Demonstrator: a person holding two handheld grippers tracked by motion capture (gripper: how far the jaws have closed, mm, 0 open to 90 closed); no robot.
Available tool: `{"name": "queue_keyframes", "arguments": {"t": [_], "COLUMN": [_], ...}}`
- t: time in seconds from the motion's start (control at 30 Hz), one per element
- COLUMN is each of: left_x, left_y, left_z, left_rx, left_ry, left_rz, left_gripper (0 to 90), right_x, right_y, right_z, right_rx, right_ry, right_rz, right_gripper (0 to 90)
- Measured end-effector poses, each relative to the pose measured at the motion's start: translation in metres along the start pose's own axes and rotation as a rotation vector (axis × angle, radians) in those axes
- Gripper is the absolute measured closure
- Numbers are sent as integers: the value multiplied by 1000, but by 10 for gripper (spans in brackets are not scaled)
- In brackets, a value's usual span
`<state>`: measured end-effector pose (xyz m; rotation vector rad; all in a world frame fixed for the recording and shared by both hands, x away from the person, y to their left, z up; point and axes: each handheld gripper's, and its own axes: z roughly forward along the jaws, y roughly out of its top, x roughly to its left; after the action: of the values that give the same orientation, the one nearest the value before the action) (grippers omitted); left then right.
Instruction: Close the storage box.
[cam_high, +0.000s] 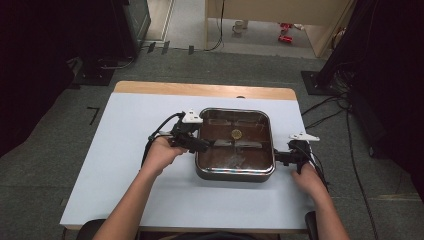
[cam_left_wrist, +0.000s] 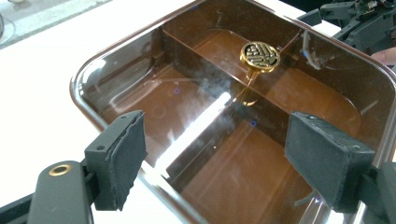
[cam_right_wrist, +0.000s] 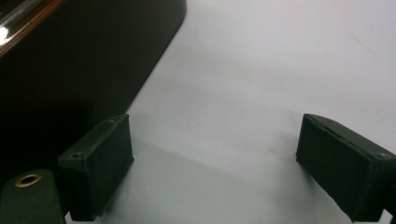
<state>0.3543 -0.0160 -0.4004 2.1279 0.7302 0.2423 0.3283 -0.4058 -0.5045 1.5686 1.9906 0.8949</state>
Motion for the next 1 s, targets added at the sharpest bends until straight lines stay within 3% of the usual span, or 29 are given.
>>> {"name": "queue_keyframes", "arguments": {"t": [0.1,0.4,0.67,0.87,1.0], "left_x": [2,8,12,11,13], "left_y": [-8,-32,-51,-65,-78], "left_z": [-7,-21,-32,-36,-33], "left_rx": [-37,-24,-53,-58,-41], "left_ry": [12,55,83,108,107], "left_rz": [-18,-47,-82,-74,-94], "left_gripper": [191,191,191,191,191], "right_x": [0,0,0,0,0], "right_y": [0,0,0,0,0], "right_z": [0,0,0,0,0], "right_rx": [1,0,1,1,1], "right_ry": [0,0,0,0,0], "right_rz": [-1,-1,0,0,-1], "right_gripper": [104,103,104,104,103]}}
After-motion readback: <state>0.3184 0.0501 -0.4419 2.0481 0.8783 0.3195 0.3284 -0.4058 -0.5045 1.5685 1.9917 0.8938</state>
